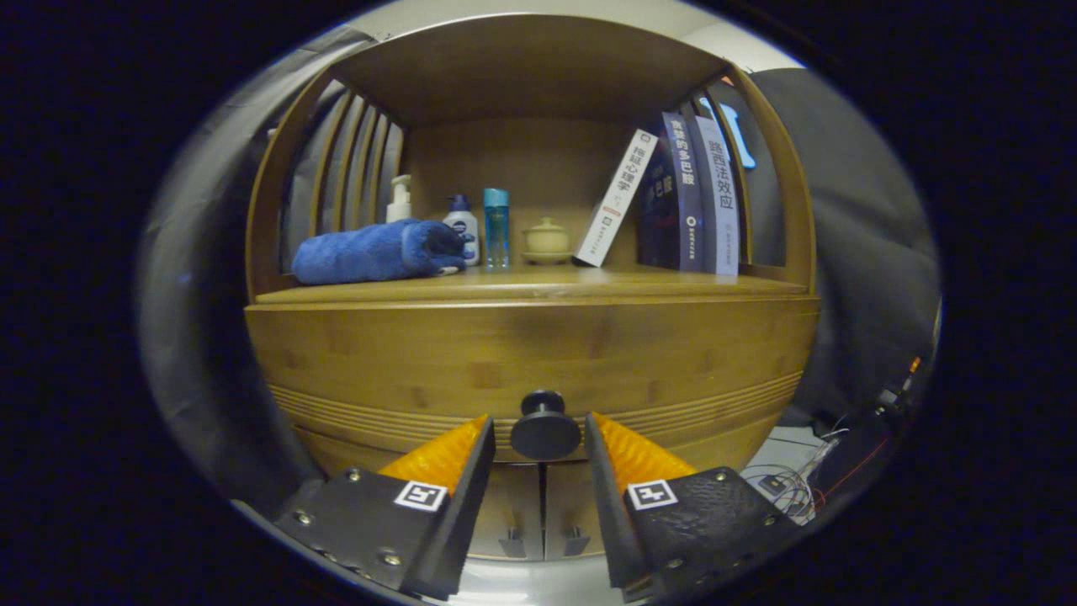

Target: Pull open the drawer, take out the items inside it, and place them on the countertop above the cabinet.

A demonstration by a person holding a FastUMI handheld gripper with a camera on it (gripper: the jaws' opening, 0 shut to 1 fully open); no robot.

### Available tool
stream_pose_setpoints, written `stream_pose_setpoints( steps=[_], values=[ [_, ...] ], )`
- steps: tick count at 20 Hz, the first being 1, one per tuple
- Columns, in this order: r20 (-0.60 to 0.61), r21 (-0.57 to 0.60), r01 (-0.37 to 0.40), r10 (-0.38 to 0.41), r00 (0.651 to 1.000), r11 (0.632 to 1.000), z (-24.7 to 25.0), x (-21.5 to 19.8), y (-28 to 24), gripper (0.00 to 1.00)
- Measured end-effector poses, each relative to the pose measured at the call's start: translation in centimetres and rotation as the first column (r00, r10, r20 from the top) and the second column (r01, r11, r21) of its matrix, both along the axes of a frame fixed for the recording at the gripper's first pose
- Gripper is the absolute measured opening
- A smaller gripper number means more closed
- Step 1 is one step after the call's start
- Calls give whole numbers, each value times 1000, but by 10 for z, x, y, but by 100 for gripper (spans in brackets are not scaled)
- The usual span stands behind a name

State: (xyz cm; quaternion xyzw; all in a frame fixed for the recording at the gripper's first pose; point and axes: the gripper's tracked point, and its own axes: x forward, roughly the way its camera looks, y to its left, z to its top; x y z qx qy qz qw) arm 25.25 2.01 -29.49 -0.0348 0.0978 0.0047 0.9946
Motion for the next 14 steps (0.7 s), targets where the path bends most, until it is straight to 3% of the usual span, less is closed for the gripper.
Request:
stream_pose_setpoints(
  steps=[2,4,8,10,14],
  values=[
    [23,20,-28,27,999,999,2,9,6,54],
    [35,5,-5,5,999,1000,3,5,5,44],
    [57,-6,37,-36,998,999,0,8,4,44],
    [33,-29,0,1,999,1000,-3,8,5,44],
    [9,-49,-20,20,1000,999,-3,4,4,34]
  ],
)
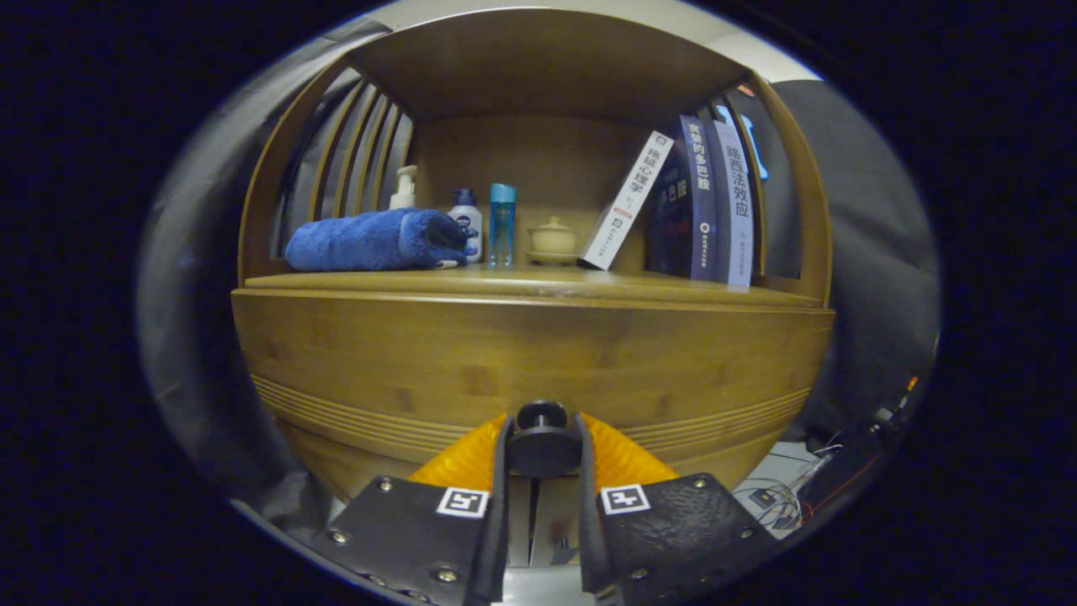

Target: Pull open the drawer, take out the items inside it, and place them on the countertop above the cabinet.

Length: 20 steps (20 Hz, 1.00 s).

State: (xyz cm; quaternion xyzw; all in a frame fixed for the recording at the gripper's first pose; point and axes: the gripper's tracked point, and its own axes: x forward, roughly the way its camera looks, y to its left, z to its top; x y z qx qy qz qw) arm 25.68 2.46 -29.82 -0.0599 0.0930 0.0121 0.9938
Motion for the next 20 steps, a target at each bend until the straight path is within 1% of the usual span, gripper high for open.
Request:
stream_pose_setpoints(
  steps=[2,4,8,10,12,17,20],
  values=[
    [-5,21,-1,1,1000,1000,0,-8,-1,35],
    [-8,7,-7,7,1000,1000,1,-20,-3,34],
    [-10,34,-22,22,1000,999,3,-47,-7,34],
    [-14,28,-27,27,1000,999,3,-61,-8,34],
    [-14,14,-26,26,1000,1000,4,-78,-11,34],
    [-24,29,-47,48,999,998,5,-124,-14,34],
    [-55,20,-60,61,997,998,-4,-151,-16,34]
  ],
)
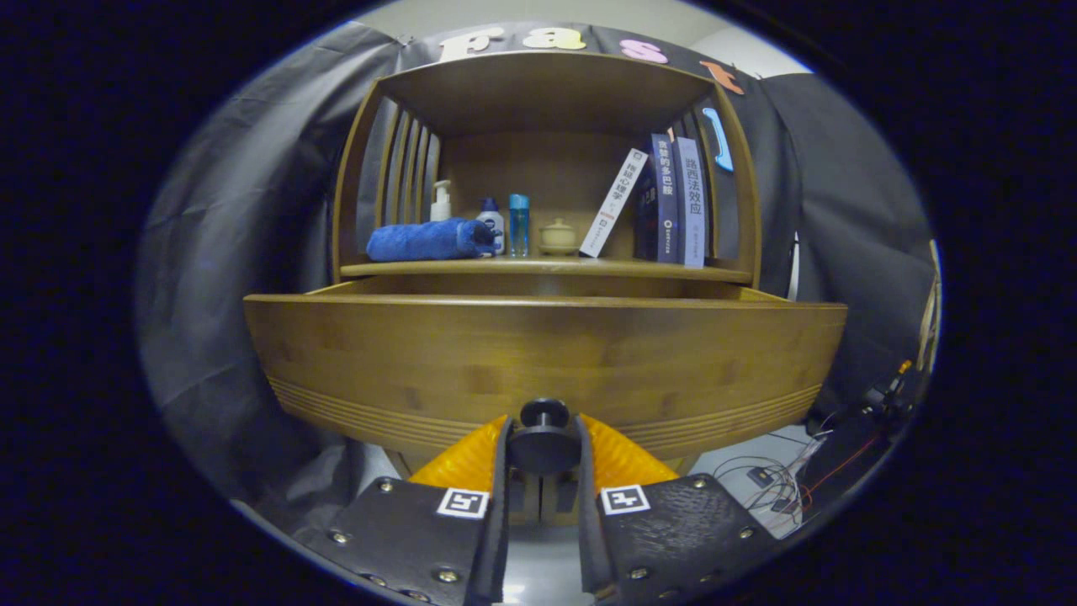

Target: Pull open the drawer, take out the items inside it, and place them on the countertop above the cabinet.

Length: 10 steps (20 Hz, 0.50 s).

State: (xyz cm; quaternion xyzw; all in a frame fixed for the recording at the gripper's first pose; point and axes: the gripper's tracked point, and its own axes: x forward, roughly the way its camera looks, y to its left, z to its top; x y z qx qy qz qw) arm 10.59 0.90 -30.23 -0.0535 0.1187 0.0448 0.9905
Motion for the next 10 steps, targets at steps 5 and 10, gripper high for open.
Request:
stream_pose_setpoints(
  steps=[5,10],
  values=[
    [18,-14,-12,12,1000,1000,6,-24,0,34],
    [78,-36,29,-27,997,999,26,-57,-28,5]
  ],
)
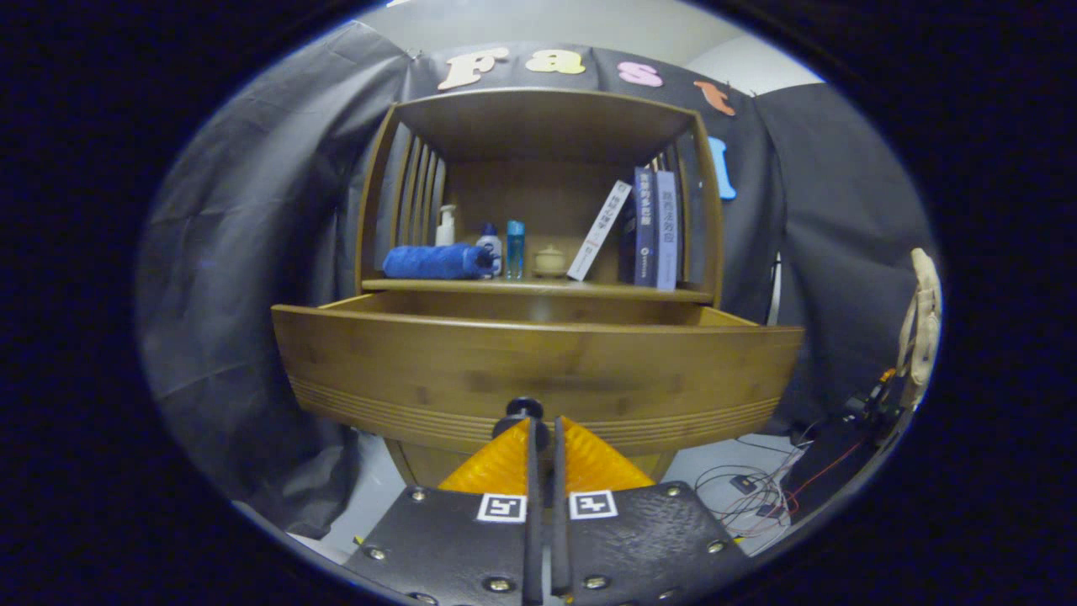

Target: Pull open the drawer, take out the items inside it, and place them on the countertop above the cabinet.

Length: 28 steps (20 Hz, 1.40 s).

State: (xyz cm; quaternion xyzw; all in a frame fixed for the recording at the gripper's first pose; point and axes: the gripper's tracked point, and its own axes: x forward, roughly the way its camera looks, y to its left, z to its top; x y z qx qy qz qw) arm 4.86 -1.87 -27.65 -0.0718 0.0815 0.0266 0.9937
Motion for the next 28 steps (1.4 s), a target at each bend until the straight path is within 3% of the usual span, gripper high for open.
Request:
stream_pose_setpoints(
  steps=[2,6,9,10,12,14,16,22,28],
  values=[
    [-7,-25,9,-9,1000,1000,-4,-3,-9,4],
    [35,66,-39,36,999,997,18,0,6,7],
    [-24,42,-27,28,999,999,2,18,12,48],
    [-17,26,-19,19,1000,999,1,24,14,50],
    [-12,26,-47,47,999,999,-3,32,25,50],
    [-59,16,-38,39,997,999,-21,44,33,50],
    [-33,13,-20,21,999,1000,-18,48,27,52],
    [-62,29,-10,12,998,1000,-20,45,31,24],
    [-70,45,-34,37,997,998,-21,17,31,24]
  ],
)
